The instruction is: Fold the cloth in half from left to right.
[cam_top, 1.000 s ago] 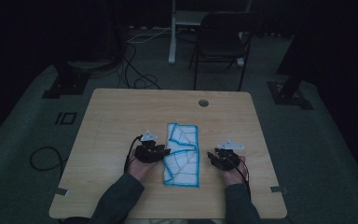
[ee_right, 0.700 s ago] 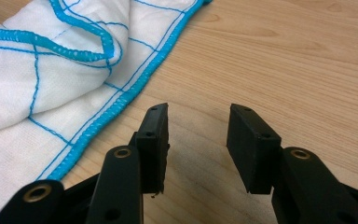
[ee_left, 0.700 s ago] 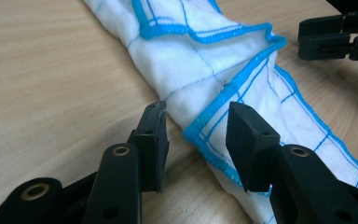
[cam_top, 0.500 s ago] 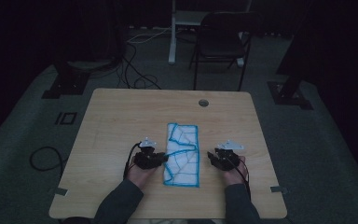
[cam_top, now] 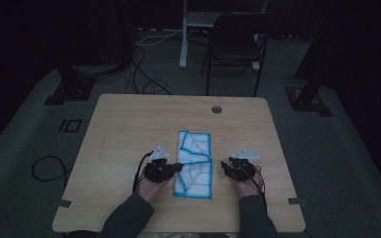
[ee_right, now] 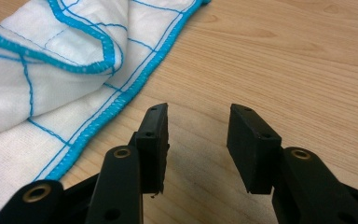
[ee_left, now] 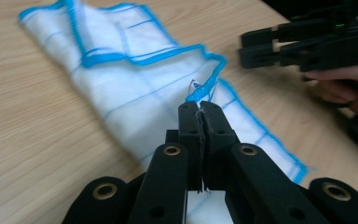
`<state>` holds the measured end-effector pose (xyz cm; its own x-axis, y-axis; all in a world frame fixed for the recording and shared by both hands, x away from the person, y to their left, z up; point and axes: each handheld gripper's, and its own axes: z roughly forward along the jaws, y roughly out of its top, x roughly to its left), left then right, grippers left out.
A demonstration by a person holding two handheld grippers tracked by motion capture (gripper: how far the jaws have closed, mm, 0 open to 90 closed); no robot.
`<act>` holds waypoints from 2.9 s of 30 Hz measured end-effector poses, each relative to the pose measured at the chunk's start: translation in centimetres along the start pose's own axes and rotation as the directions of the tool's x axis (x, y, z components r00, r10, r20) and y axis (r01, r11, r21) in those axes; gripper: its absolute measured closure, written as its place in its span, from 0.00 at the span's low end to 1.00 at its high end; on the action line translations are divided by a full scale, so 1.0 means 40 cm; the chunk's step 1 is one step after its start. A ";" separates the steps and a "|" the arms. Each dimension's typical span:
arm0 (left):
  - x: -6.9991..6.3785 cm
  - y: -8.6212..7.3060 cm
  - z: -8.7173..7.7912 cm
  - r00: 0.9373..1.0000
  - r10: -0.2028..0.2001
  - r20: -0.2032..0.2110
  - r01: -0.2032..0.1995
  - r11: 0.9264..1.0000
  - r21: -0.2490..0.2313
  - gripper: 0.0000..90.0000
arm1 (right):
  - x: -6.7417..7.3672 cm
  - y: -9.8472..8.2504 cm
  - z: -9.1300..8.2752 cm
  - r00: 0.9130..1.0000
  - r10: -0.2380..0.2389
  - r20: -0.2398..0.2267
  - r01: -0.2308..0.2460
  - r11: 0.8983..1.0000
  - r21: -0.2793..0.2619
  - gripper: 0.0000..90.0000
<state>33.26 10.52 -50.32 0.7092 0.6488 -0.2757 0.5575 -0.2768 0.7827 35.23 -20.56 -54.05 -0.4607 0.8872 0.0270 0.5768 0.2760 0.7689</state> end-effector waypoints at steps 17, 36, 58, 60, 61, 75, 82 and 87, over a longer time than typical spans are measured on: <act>-0.125 -0.014 0.031 0.986 0.105 0.127 -0.109 0.994 0.030 0.84 | -0.004 0.001 -0.003 1.000 0.004 0.003 -0.004 1.000 -0.010 0.65; -0.054 -0.092 0.016 0.991 0.121 -0.062 -0.115 0.989 0.097 0.71 | 0.067 0.062 -0.009 0.992 -0.096 -0.085 0.087 0.991 -0.097 0.65; -0.028 -0.116 0.014 0.987 0.080 -0.142 -0.062 0.989 0.131 1.00 | 0.205 0.206 0.128 0.942 -0.290 -0.170 0.279 0.957 -0.084 0.67; -0.029 -0.118 0.014 0.986 0.082 -0.144 -0.063 0.989 0.132 1.00 | 0.217 0.213 0.149 0.935 -0.309 -0.172 0.301 0.951 -0.073 0.67; -0.029 -0.118 0.014 0.987 0.079 -0.143 -0.060 0.989 0.132 1.00 | 0.223 0.216 0.158 0.935 -0.313 -0.169 0.307 0.950 -0.063 0.66; -0.030 -0.125 0.010 0.989 0.065 -0.135 -0.048 0.991 0.125 1.00 | 0.231 0.221 0.232 0.945 -0.304 -0.124 0.310 0.950 0.032 0.84; -0.031 -0.129 0.008 0.989 0.065 -0.130 -0.049 0.991 0.121 1.00 | 0.215 0.240 0.214 0.947 -0.302 -0.111 0.305 0.952 0.008 0.94; -0.033 -0.131 0.007 0.990 0.062 -0.130 -0.046 0.992 0.119 1.00 | 0.202 0.256 0.203 0.948 -0.302 -0.105 0.302 0.953 -0.014 0.95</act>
<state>29.52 10.93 -54.19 0.6801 0.7173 -0.1517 0.5714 -0.3889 0.7227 42.88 -7.57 -51.16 -0.6812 0.7186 -0.1396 0.4013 0.5261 0.7498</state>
